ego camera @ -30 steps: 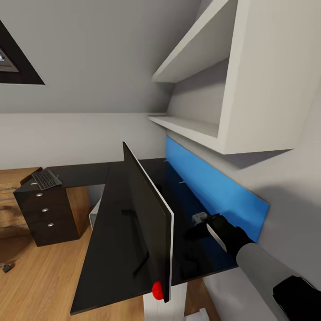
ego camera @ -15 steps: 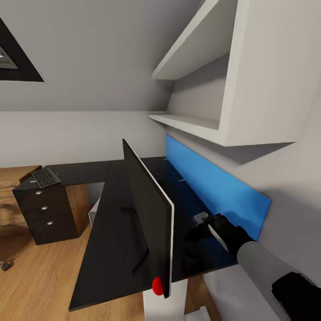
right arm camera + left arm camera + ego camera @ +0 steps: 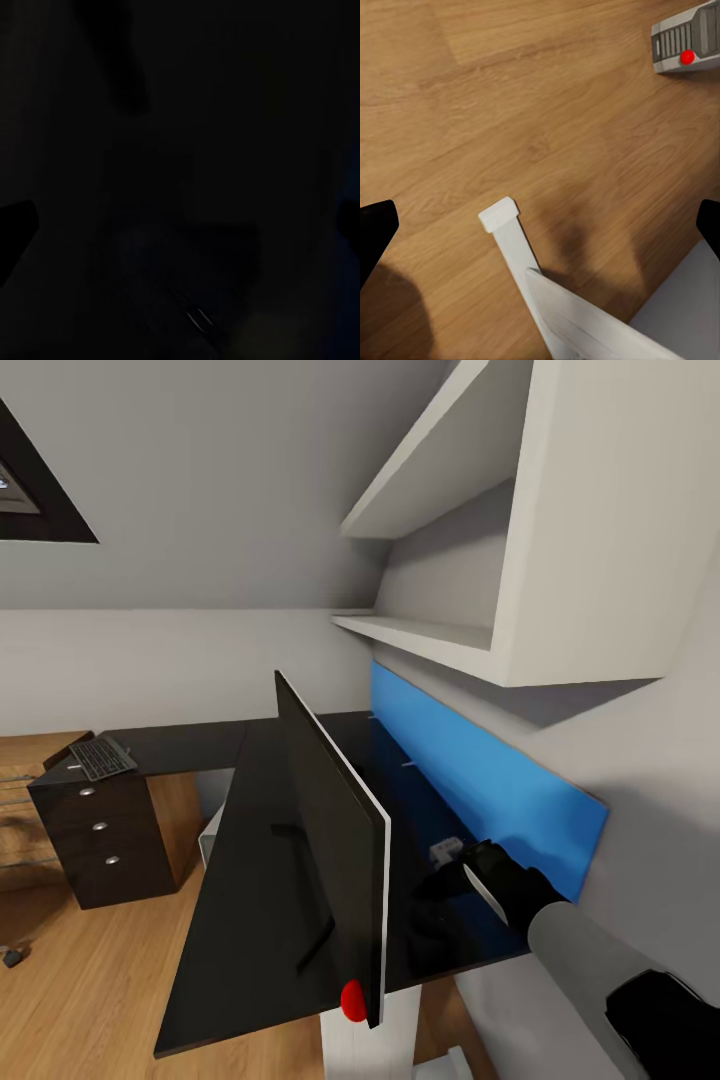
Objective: In the bedroom, organize the workspace by keeping the computer under the desk, ensuring the monitor is on the desk, placing the keyboard on the desk next to the monitor, placing the mouse on the desk next to the keyboard, moving the folder from the swivel chair onto the desk next to the mouse, stacking the notebook on top of the folder with the pen on top of the notebook, and positioning the swivel chair next to the desk.
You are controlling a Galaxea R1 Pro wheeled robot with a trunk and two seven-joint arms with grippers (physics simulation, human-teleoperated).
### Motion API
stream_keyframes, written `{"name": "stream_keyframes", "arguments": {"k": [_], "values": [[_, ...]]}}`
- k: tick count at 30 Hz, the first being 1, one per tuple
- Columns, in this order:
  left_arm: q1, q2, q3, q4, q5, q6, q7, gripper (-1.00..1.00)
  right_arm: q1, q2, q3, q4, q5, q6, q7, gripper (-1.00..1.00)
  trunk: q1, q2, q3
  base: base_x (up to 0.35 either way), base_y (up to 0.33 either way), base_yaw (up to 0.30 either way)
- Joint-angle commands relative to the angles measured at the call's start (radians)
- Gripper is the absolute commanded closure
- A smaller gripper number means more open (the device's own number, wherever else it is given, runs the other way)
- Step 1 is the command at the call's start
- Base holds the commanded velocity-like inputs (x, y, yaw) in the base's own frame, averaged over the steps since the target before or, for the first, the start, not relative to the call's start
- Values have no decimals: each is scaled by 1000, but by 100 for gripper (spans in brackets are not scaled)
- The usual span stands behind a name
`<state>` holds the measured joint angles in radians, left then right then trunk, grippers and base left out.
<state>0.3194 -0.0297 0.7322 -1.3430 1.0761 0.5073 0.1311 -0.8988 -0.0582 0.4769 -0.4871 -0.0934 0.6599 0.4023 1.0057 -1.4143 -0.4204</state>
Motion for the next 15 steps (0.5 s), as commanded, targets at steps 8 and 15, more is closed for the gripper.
{"name": "stream_keyframes", "arguments": {"k": [8, 15], "values": [[0, 0, 2, -2, 12, 5, 9, -100, -1, -1, 8, -1, -8, 8, 19, -100, 0, -1, -1, 0, 0, 0], [0, 1, 3, -2, 13, 6, 9, -100, -2, -1, 8, -1, -8, 9, 22, -100, 27, -50, -23, 0, 0, 0]]}}
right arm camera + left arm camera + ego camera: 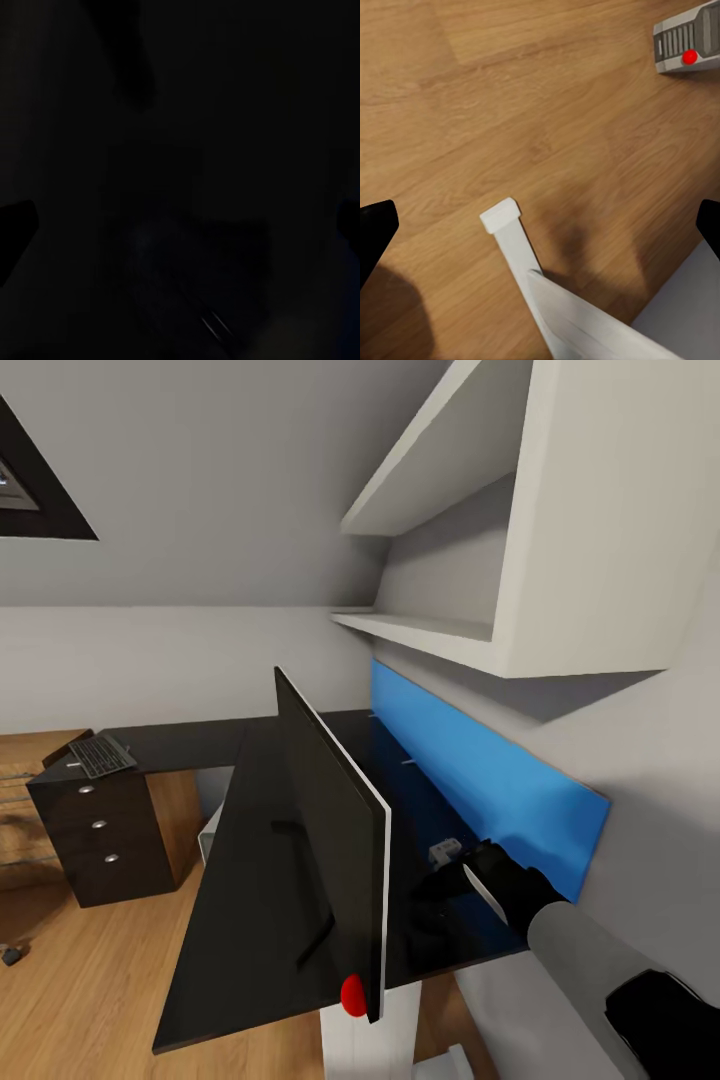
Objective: In the bedroom, organize the workspace by keeping the computer under the desk, ensuring the monitor is on the desk, placing the keyboard on the desk next to the monitor, placing the mouse on the desk next to the keyboard, moving the folder from the swivel chair onto the desk next to the mouse, stacking the notebook on top of the folder with the pen on top of the notebook, and positioning the swivel chair next to the desk.
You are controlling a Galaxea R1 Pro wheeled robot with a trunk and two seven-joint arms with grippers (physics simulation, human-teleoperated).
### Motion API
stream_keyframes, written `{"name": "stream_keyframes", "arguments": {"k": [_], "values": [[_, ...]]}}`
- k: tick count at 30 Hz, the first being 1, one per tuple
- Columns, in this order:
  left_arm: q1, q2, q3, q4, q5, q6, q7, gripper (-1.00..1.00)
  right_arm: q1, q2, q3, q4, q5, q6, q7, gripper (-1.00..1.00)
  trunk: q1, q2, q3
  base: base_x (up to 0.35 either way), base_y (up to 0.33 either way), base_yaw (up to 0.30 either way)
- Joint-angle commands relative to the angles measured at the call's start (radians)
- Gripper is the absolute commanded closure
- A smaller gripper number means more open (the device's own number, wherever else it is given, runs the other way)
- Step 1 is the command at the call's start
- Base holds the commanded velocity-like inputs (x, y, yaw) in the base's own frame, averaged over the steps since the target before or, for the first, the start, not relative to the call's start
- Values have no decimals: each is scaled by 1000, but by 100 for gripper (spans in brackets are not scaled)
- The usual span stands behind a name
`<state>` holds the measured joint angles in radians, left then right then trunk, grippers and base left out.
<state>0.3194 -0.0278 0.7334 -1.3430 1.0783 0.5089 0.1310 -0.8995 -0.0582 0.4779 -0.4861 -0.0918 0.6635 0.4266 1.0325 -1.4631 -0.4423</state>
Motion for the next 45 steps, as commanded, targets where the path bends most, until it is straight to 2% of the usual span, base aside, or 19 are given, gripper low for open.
{"name": "stream_keyframes", "arguments": {"k": [1, 8, 15, 20, 45], "values": [[0, 0, 1, -2, 11, 6, 9, -100, -1, -1, 7, -2, -9, 5, -2, -100, 4, -8, -4, 0, 0, 0], [0, 1, 1, -2, 11, 15, 9, -100, 0, 0, 7, -2, -9, 6, -2, -100, 31, -57, -26, 0, 0, 0], [0, -1, 1, -2, 13, 17, 9, -100, 0, 0, 8, -2, -8, 7, -2, -100, 31, -57, -26, 0, 0, 0], [0, 0, 1, -2, 11, 18, 9, -100, 1, 1, 8, -1, -8, 8, -2, -100, 50, -92, -42, 0, 0, 0], [0, 6, 2, -2, -6, 0, 15, -100, 1, 0, 14, 11, -5, -2, 0, -100, 50, -92, -42, -30, 0, 0]]}}
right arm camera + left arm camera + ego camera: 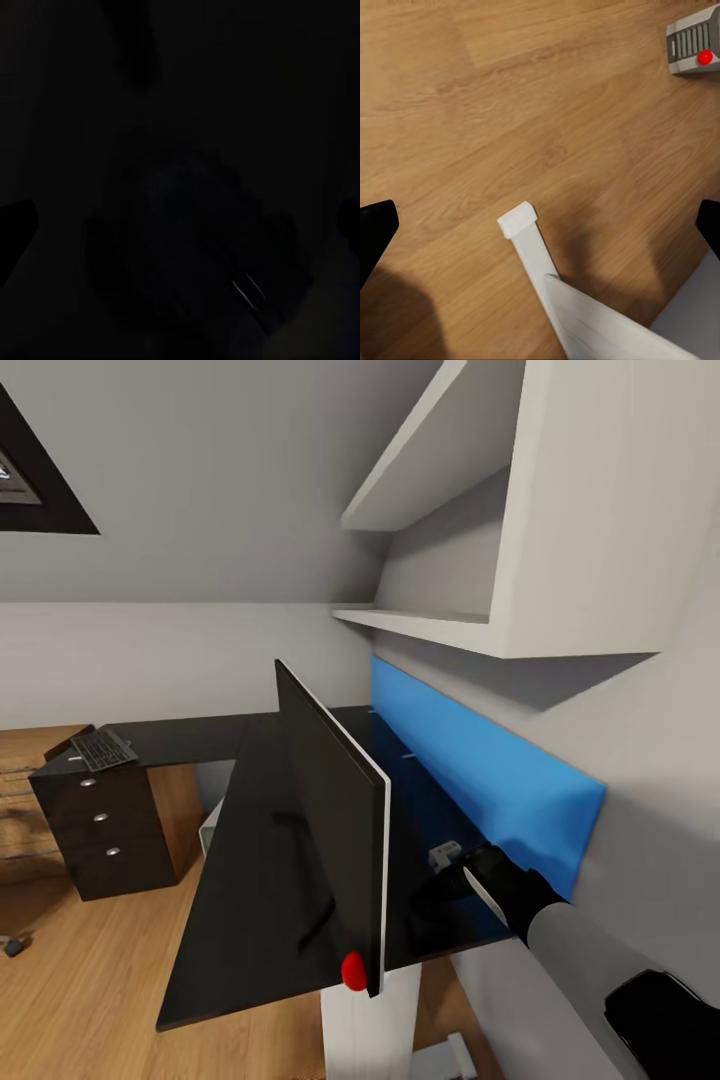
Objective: In the bedroom, organize the workspace by keeping the computer under the desk, ensuring the monitor is on the desk, placing the keyboard on the desk next to the monitor, placing the mouse on the desk next to the keyboard, moving the folder from the swivel chair onto the desk next to the mouse, stacking the notebook on top of the folder with the pen on top of the notebook, and positioning the swivel chair next to the desk.
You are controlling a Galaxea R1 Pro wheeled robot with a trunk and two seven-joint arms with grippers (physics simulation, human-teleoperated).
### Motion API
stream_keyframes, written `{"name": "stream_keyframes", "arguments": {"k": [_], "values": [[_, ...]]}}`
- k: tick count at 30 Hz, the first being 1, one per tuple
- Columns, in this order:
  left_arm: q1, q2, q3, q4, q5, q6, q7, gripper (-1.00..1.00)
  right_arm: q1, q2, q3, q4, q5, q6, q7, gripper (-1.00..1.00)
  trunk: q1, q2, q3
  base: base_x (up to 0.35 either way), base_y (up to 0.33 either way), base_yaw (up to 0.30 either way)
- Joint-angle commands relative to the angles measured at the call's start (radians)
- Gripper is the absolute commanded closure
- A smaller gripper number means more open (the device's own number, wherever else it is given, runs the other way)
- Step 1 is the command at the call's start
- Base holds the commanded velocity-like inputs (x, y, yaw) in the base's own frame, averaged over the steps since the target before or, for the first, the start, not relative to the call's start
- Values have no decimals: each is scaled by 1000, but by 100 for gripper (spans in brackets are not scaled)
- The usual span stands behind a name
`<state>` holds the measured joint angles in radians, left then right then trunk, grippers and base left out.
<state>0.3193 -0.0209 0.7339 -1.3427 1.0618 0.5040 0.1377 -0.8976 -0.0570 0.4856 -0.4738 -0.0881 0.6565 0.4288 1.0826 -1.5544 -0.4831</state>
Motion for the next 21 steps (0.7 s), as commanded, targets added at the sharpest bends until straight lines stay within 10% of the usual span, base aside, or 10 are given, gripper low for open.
{"name": "stream_keyframes", "arguments": {"k": [1, 21], "values": [[-1, -1, 2, -1, 11, 5, 10, -100, -1, -2, 7, -2, -9, 5, -2, -100, 0, -1, -1, -49, 0, 0], [-3, 0, 4, 25, 30, 21, -4, -100, -1, -2, 6, -2, -10, 3, -2, -100, 27, -50, -23, -9, 0, 0]]}}
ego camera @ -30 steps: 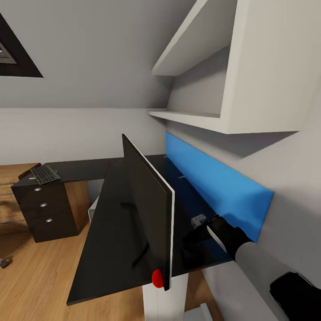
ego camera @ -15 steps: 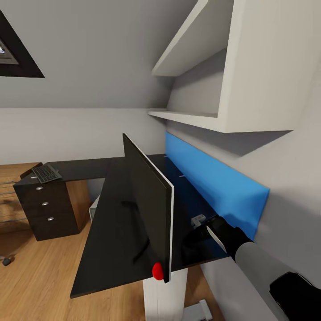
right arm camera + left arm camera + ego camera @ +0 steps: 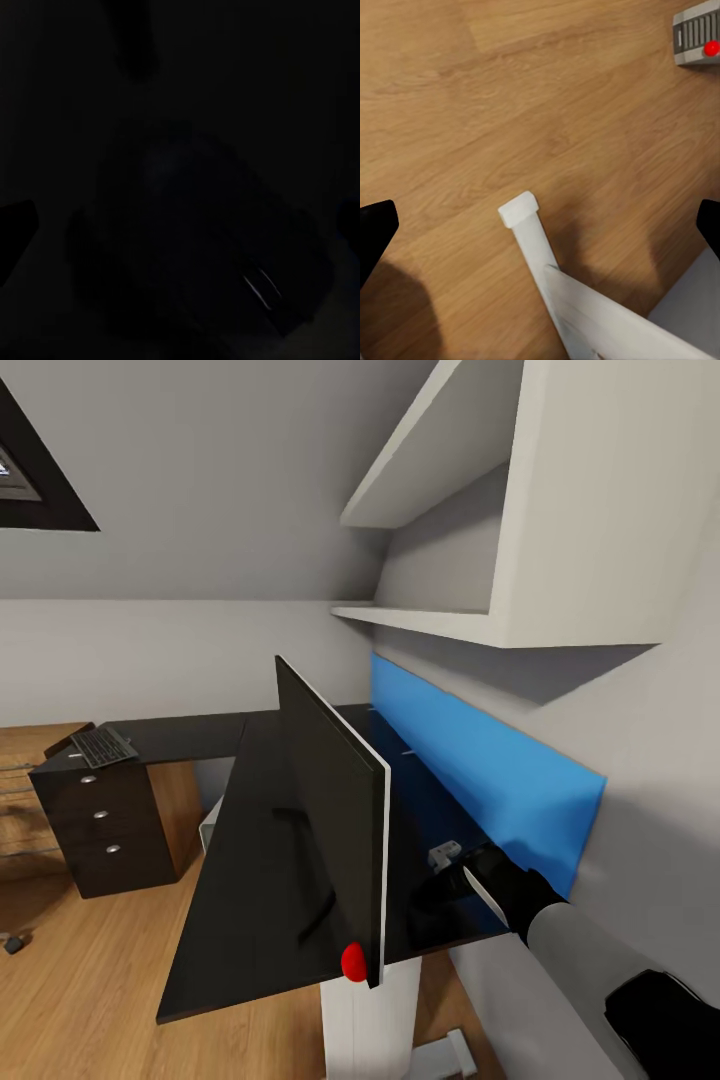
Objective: In the bedroom, organize the workspace by keeping the computer under the desk, ensuring the monitor is on the desk, placing the keyboard on the desk next to the monitor, placing the mouse on the desk next to the keyboard, moving the folder from the swivel chair onto the desk next to the mouse, stacking the notebook on top of the folder with the pen on top of the notebook, and positioning the swivel chair next to the desk.
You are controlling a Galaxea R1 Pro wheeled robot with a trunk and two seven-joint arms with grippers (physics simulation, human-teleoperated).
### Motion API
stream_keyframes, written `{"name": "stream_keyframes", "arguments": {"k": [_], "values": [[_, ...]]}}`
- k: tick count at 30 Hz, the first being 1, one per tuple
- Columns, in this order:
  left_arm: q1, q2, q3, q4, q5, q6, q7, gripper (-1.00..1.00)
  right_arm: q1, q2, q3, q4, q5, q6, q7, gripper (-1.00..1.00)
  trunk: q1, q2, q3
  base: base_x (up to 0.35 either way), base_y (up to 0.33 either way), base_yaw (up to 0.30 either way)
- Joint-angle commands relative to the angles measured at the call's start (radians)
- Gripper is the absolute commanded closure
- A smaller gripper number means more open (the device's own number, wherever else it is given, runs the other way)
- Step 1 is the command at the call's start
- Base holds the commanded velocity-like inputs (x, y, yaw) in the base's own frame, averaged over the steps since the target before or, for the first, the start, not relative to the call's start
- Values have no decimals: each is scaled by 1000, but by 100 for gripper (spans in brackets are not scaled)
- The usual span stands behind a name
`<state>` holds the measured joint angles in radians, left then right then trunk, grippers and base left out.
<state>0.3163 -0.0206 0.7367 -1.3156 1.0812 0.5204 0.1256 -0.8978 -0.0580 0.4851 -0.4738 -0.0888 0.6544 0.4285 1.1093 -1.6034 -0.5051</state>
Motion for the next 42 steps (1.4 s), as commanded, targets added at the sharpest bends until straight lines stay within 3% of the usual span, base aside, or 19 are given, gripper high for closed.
{"name": "stream_keyframes", "arguments": {"k": [1, 9, 17, 18, 42], "values": [[0, -1, 1, -2, 11, 5, 8, -100, -1, -1, 6, -2, -9, 5, -2, -100, 0, -1, -1, 0, 0, 0], [0, -1, 1, -3, 11, 6, 6, -100, -1, -2, 4, -2, -9, 4, -2, -100, 19, -36, -17, 0, 0, 0], [0, -1, 1, -6, 11, 6, 5, -100, -1, -2, 4, -2, -9, 4, -2, -100, 19, -36, -17, 0, 0, 0], [0, -1, 0, -6, 11, 6, 5, -100, -1, -2, 3, -2, -9, 4, -2, 100, 19, -36, -17, 0, 0, 0], [-5, 0, -9, -5, -1, -4, 0, -100, -1, -2, -2, -2, -9, 4, -2, 100, 19, -36, -17, 0, 0, 0]]}}
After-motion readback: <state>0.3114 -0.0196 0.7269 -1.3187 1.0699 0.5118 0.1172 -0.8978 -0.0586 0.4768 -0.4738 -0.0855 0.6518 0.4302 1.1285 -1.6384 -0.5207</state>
